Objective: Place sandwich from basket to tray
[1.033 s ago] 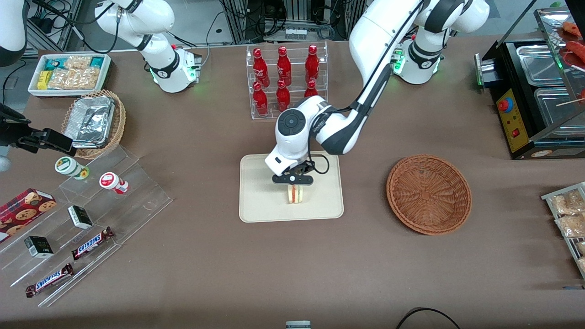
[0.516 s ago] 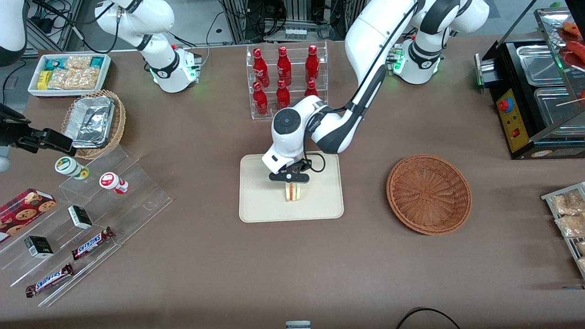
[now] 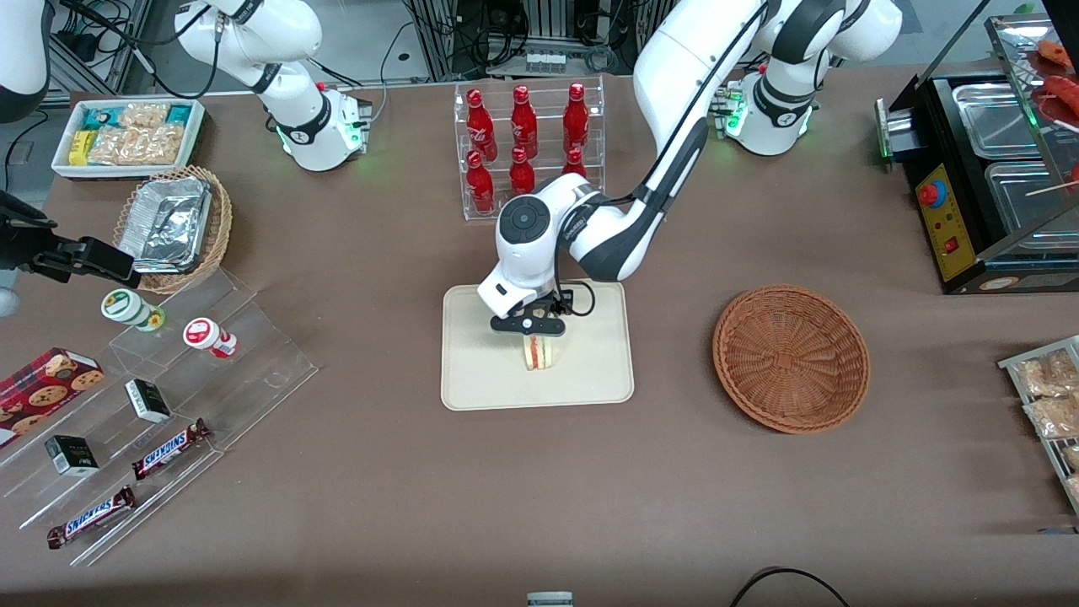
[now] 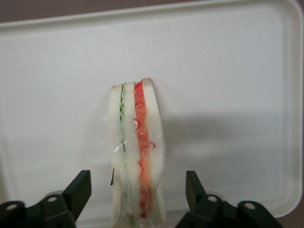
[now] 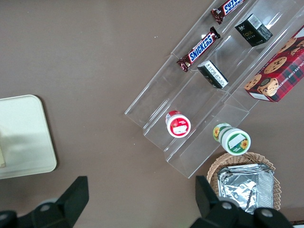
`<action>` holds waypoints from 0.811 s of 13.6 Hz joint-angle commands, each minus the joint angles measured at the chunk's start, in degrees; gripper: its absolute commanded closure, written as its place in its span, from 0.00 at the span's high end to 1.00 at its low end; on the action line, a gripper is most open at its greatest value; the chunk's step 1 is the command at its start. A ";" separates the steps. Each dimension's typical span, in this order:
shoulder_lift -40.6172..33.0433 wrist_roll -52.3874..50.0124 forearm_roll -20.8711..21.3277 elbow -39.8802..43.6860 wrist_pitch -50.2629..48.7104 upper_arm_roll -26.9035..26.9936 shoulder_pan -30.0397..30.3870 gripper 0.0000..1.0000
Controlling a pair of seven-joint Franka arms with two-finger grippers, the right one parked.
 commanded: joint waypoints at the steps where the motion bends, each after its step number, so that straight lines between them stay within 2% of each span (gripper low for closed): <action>1: -5.06 -2.76 0.35 -0.11 -4.39 0.86 -0.17 0.99; 6: -14.46 -9.88 0.61 -0.63 -15.72 3.50 4.39 0.99; 8: -17.89 -9.62 0.70 -0.64 -18.38 3.50 7.99 0.99; 11: -22.47 -3.32 0.79 -0.90 -25.74 3.59 12.90 0.99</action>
